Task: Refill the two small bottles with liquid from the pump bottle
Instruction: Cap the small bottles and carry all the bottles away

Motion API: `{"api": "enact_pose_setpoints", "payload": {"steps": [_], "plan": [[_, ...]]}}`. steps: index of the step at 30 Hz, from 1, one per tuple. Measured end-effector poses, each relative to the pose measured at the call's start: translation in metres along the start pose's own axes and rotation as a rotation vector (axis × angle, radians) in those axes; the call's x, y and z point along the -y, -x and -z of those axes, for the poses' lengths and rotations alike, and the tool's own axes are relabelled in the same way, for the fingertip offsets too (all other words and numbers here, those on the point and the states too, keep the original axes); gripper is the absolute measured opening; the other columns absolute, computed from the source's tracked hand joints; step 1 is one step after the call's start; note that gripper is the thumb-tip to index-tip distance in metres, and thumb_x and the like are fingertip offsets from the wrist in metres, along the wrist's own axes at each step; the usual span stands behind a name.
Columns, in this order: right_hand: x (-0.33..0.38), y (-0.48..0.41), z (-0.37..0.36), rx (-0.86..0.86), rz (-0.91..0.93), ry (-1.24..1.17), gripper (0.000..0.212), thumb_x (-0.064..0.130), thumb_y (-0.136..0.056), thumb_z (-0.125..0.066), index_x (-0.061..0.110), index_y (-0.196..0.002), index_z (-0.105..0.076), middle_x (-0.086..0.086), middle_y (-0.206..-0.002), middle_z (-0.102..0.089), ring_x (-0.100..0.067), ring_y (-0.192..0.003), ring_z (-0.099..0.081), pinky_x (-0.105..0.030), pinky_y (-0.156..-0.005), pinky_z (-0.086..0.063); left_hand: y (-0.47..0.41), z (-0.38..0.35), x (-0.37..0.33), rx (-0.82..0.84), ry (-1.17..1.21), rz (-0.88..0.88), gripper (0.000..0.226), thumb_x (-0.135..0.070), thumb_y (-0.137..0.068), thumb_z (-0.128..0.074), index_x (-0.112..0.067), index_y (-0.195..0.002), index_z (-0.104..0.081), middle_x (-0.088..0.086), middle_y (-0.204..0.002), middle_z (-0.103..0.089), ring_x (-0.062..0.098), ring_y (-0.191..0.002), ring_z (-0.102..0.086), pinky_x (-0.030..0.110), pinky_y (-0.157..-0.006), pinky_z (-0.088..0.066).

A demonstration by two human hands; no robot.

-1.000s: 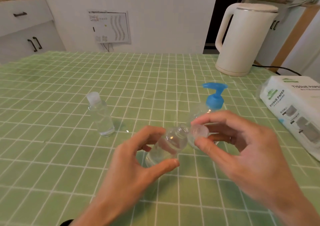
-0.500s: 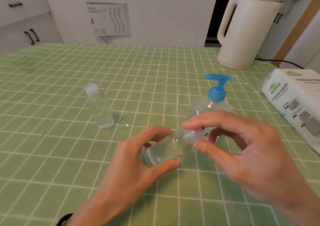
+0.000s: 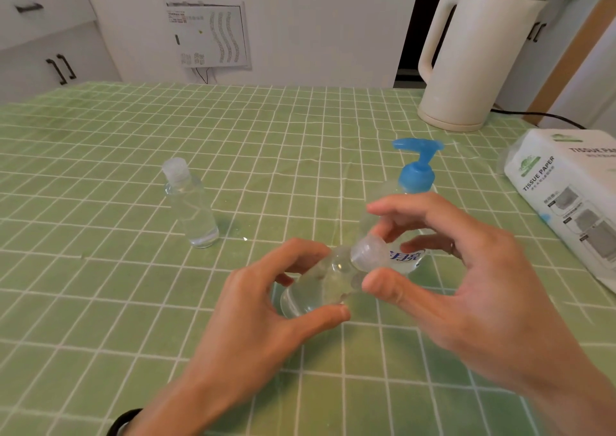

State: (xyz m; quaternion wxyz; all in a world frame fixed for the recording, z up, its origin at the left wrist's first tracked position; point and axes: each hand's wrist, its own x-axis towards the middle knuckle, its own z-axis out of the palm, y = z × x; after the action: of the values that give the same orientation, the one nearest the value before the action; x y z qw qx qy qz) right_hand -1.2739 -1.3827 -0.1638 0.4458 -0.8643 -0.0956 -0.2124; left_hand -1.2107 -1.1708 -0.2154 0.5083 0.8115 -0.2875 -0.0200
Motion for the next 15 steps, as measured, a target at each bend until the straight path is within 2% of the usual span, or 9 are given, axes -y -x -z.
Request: {"api": "enact_pose_setpoints", "payload": {"steps": [3,5,7,10,13,15], "plan": [[-0.0025,0.0006,0.0003,0.006,0.030,-0.040,0.038,0.034,-0.089,-0.078,0.034,-0.126,-0.068,0.016,-0.119,-0.075,-0.013,-0.118,-0.070,-0.026,-0.095,-0.055,0.0003,0.0000,0.0014,-0.009,0.015,0.007,0.046,-0.051,-0.073,-0.083,-0.039,-0.115,-0.070,-0.020,-0.112,-0.076,0.010,-0.107,-0.072,0.038,-0.092,-0.053],[-0.0026,0.0002,-0.0014,-0.046,0.006,-0.015,0.038,0.041,-0.086,-0.081,0.037,-0.121,-0.068,0.015,-0.109,-0.075,-0.012,-0.110,-0.072,-0.023,-0.095,-0.054,0.0006,-0.0004,0.0016,-0.005,0.014,0.011,0.047,-0.053,-0.073,-0.083,-0.040,-0.116,-0.070,-0.021,-0.113,-0.076,0.010,-0.107,-0.072,0.039,-0.092,-0.054],[-0.0016,0.0001,-0.0025,-0.026,-0.019,-0.022,0.042,0.050,-0.084,-0.078,0.040,-0.122,-0.067,0.014,-0.110,-0.073,-0.013,-0.112,-0.070,-0.023,-0.097,-0.053,0.0007,-0.0009,0.0020,0.005,0.014,0.015,0.048,-0.054,-0.073,-0.082,-0.041,-0.117,-0.069,-0.020,-0.113,-0.076,0.009,-0.107,-0.072,0.040,-0.093,-0.055],[-0.0035,0.0017,-0.0032,0.015,0.019,-0.060,0.036,0.032,-0.092,-0.077,0.035,-0.127,-0.068,0.016,-0.119,-0.074,-0.014,-0.120,-0.069,-0.027,-0.098,-0.055,0.0009,-0.0012,0.0025,0.003,0.015,0.012,0.048,-0.053,-0.073,-0.083,-0.040,-0.117,-0.069,-0.018,-0.112,-0.076,0.010,-0.107,-0.072,0.041,-0.093,-0.055],[-0.0035,0.0007,-0.0035,-0.008,0.004,-0.023,0.037,0.043,-0.089,-0.076,0.039,-0.125,-0.069,0.012,-0.111,-0.073,-0.016,-0.113,-0.070,-0.026,-0.096,-0.054,0.0014,-0.0016,0.0026,0.001,0.014,0.021,0.048,-0.054,-0.073,-0.083,-0.041,-0.117,-0.069,-0.019,-0.111,-0.076,0.010,-0.108,-0.072,0.040,-0.094,-0.054],[-0.0041,0.0006,-0.0032,0.047,0.016,-0.012,0.040,0.044,-0.090,-0.072,0.038,-0.129,-0.067,0.014,-0.119,-0.071,-0.017,-0.120,-0.067,-0.027,-0.099,-0.053,0.0011,-0.0017,0.0026,0.003,0.016,0.029,0.048,-0.054,-0.073,-0.083,-0.041,-0.117,-0.069,-0.019,-0.111,-0.076,0.009,-0.107,-0.072,0.040,-0.094,-0.054]]}}
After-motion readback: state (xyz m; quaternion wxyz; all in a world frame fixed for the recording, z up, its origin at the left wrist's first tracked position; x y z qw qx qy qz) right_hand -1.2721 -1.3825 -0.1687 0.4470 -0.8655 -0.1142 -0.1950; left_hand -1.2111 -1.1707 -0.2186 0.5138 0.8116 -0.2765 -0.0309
